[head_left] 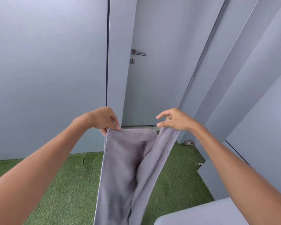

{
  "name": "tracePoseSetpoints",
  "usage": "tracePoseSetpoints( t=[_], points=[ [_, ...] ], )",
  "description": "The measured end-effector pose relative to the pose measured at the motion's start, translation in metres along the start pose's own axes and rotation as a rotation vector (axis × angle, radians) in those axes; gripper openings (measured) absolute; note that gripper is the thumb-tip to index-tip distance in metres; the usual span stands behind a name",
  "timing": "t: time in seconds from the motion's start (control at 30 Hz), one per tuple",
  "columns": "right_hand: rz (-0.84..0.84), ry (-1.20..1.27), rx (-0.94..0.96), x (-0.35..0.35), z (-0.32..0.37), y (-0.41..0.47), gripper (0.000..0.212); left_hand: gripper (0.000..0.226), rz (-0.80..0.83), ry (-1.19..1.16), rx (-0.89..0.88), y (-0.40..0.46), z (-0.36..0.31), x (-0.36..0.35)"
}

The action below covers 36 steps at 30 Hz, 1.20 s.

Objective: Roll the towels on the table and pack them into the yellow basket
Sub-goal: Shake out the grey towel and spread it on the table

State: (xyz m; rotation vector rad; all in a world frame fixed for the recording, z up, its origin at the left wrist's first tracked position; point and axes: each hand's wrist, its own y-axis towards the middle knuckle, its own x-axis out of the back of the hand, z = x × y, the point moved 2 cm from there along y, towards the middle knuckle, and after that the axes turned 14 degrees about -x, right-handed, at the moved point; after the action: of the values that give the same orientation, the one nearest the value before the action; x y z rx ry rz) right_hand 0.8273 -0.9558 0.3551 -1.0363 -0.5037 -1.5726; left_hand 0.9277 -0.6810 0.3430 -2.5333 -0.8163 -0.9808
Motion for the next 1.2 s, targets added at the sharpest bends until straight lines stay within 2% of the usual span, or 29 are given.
tracePoseSetpoints(
  t=[0.13, 0.17, 0.23, 0.37, 0.4, 0.6, 0.7, 0.87, 0.97, 1.07, 1.2],
  points=[
    [0.192, -0.319, -0.234, -0.055, -0.070, 0.000, 0.063, 0.016, 0.079, 0.083, 0.086, 0.001, 0.035, -0.065],
    [0.220, -0.374, -0.292, -0.071, -0.089, -0.004, 0.062, 0.017, 0.078, 0.078, 0.101, 0.000, 0.044, -0.085],
    [0.220, -0.447, -0.418, -0.100, -0.126, -0.017, 0.047, 0.022, 0.071, 0.056, 0.147, -0.002, 0.062, -0.123],
    [0.145, -0.498, -0.612, -0.140, -0.194, -0.052, 0.011, 0.021, 0.028, -0.034, 0.222, -0.007, 0.085, -0.198],
    [0.119, -0.511, -0.653, -0.146, -0.211, -0.060, 0.009, 0.021, 0.009, -0.058, 0.232, -0.008, 0.087, -0.216],
    [-0.140, -0.504, -0.859, -0.143, -0.312, -0.093, 0.020, 0.020, -0.095, -0.180, 0.272, -0.015, 0.073, -0.321],
    [-0.281, -0.359, -0.959, -0.119, -0.363, -0.096, 0.021, 0.019, -0.170, -0.223, 0.291, -0.007, 0.056, -0.356],
    [-0.452, -0.095, -0.976, -0.065, -0.455, -0.083, 0.016, 0.013, -0.198, -0.230, 0.283, 0.016, 0.036, -0.400],
    [-0.537, -0.135, -0.908, -0.036, -0.500, -0.083, 0.016, 0.016, -0.189, -0.156, 0.255, 0.011, 0.034, -0.429],
    [-0.581, -0.177, -0.876, -0.021, -0.533, -0.089, 0.018, 0.029, -0.166, -0.045, 0.219, -0.003, 0.034, -0.453],
    [-0.582, -0.112, -0.876, -0.025, -0.571, -0.099, 0.017, 0.024, -0.195, 0.039, 0.217, -0.024, 0.037, -0.466]
  ],
)
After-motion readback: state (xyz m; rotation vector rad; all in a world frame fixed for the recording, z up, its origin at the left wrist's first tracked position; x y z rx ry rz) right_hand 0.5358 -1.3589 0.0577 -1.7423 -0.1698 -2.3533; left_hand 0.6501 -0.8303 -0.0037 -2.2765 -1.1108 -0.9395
